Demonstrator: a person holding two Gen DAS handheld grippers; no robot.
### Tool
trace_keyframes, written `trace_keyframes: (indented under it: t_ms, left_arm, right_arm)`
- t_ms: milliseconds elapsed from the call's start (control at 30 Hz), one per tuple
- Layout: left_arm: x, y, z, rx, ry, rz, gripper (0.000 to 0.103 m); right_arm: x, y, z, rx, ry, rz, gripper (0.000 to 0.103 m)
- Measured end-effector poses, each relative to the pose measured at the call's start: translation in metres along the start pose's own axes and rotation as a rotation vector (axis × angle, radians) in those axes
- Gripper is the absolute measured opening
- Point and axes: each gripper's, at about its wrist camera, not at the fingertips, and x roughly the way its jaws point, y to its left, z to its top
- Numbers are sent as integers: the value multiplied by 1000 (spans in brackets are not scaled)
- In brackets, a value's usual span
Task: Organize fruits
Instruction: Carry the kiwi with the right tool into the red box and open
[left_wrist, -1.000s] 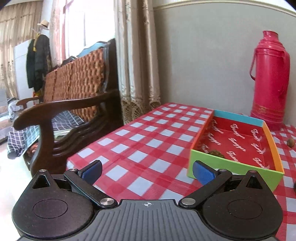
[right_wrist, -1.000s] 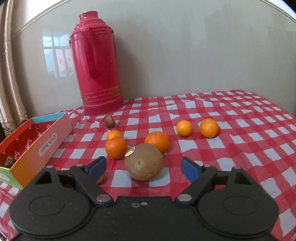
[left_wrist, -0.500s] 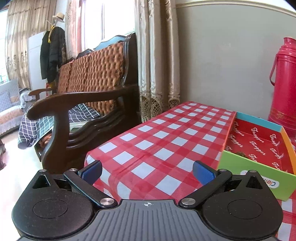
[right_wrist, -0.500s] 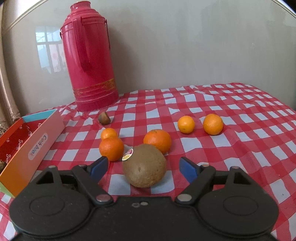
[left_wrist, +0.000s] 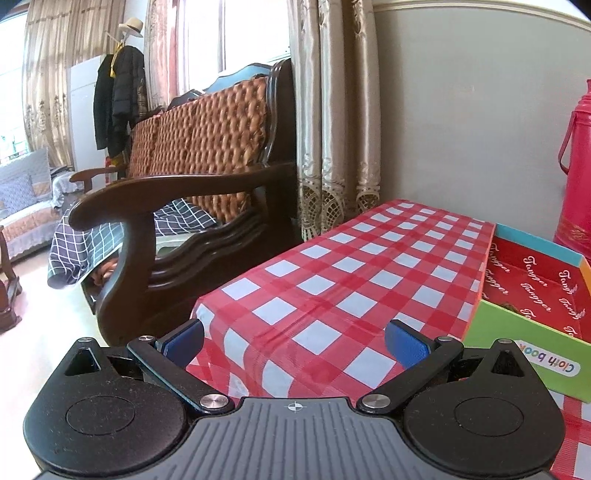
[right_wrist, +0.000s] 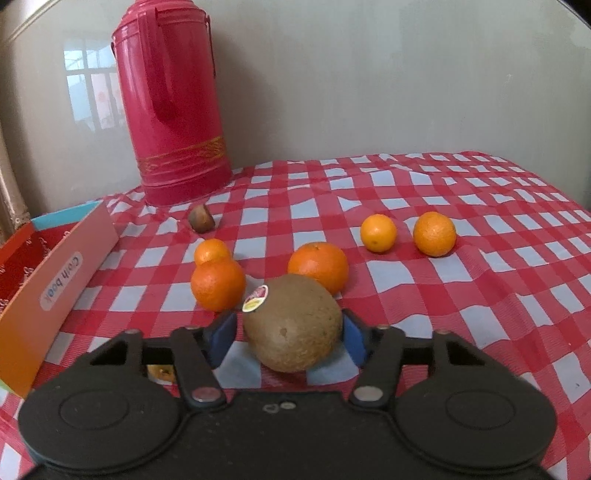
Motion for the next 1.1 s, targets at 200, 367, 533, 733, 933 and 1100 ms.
trace_keyframes:
  t_ms: [200, 367, 533, 733, 933, 1100]
  left_arm:
    - [3, 5, 1, -12, 7, 4, 103]
    - [3, 7, 0, -15, 8, 1, 103]
    - [3, 8, 1, -14, 7, -4, 103]
    - [4, 11, 1, -35, 14, -5, 103]
    - [5, 17, 1, -68, 23, -10, 103]
    - [7, 23, 0, -85, 25, -10, 103]
  right_arm:
    - [0, 3, -1, -16, -6, -13, 48]
    - [-1, 2, 0, -7, -3, -9, 47]
    - [-6, 5, 2, -19, -8, 14, 47]
    - [-15, 17, 12, -46, -36, 37, 47]
    - [-27, 40, 23, -89, -62, 95, 47]
    - [-38, 74, 32, -140, -80, 183, 47]
